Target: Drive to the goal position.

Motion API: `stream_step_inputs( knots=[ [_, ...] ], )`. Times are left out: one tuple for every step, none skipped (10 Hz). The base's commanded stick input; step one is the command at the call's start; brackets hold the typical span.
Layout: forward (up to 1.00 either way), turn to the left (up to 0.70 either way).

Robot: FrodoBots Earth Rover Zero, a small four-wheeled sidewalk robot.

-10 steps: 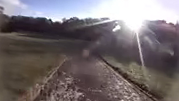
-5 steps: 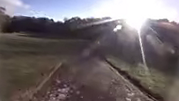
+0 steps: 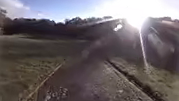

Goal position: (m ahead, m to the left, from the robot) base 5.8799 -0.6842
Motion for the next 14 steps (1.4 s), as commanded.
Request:
stream_step_inputs(
  knots=[
    [0.85,0.0],
    [0.85,0.0],
    [0.85,0.0],
    [0.85,0.0],
    [0.85,0.0],
    [0.85,0.0],
    [0.85,0.0],
    [0.51,0.0],
    [0.12,0.0],
    [0.0,0.0],
    [0.0,0.0],
    [0.0,0.0],
    [0.0,0.0],
    [0.85,0.0]
  ],
)
